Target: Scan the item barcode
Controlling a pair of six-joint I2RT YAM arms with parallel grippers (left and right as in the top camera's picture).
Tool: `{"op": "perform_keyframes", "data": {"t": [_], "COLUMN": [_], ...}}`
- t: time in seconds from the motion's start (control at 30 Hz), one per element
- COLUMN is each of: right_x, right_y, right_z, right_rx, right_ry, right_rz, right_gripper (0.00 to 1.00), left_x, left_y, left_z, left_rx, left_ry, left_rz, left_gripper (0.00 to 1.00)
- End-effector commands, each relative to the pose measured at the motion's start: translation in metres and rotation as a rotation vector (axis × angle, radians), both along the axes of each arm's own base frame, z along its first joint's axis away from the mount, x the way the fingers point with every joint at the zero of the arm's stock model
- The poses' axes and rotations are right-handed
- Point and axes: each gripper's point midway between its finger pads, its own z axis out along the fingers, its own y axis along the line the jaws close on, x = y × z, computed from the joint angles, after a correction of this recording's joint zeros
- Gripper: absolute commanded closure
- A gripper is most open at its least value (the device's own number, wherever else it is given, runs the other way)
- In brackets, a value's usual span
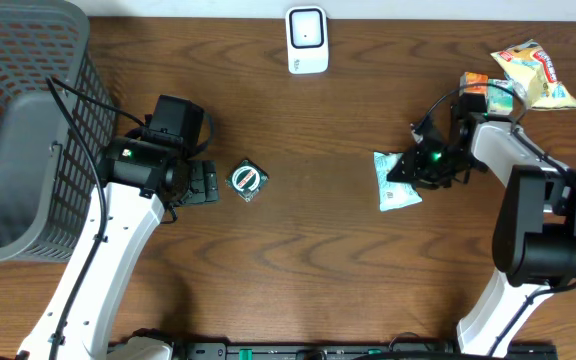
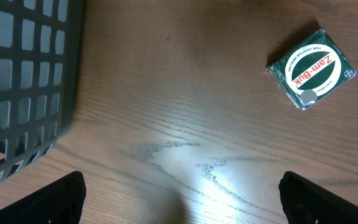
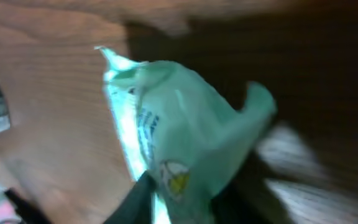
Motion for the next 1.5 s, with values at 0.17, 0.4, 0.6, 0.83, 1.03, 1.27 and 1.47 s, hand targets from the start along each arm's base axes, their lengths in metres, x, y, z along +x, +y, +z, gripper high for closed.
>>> {"op": "perform_keyframes", "data": {"t": [0.17, 0.4, 0.6, 0.83, 1.03, 1.27, 1.47], "right_x": [0.016, 0.028, 0.021, 0.004, -0.021, -0.014, 0.019], "right_y": [0.003, -0.029, -0.020, 0.024, 0.065, 0.109, 0.086], "right_z": [0.026, 0.073, 0.116, 0.045, 0.008, 0.048, 0.100], "right_rx": [-0.017, -0.638, -1.246, -1.306, -1.106, -0.869, -0.835], "right_ry": [-0.049, -0.225, -0.451, -0.372, -0.262, -0.246, -0.263], "right_rz": [-0.022, -0.089, -0.059, 0.162, 0.236, 0.185, 0.152], "right_gripper": [0.99, 0.99, 0.99, 0.99, 0.93, 0.55, 0.44], "left_x": [0.000, 0.000, 0.000, 0.000, 0.000, 0.000, 0.000], "left_y": [0.003, 0.003, 0.003, 0.003, 0.003, 0.003, 0.003], "left_z": [-0.001, -0.001, -0.001, -0.001, -0.001, -0.001, -0.001], "left_rx": [0.010, 0.010, 0.010, 0.010, 0.010, 0.010, 0.010], "left_ry": [0.005, 0.005, 0.005, 0.005, 0.005, 0.005, 0.005], "left_rz": [0.007, 0.007, 0.007, 0.007, 0.007, 0.007, 0.007], "left_gripper": [0.02, 0.02, 0.02, 0.02, 0.02, 0.03, 0.02]}}
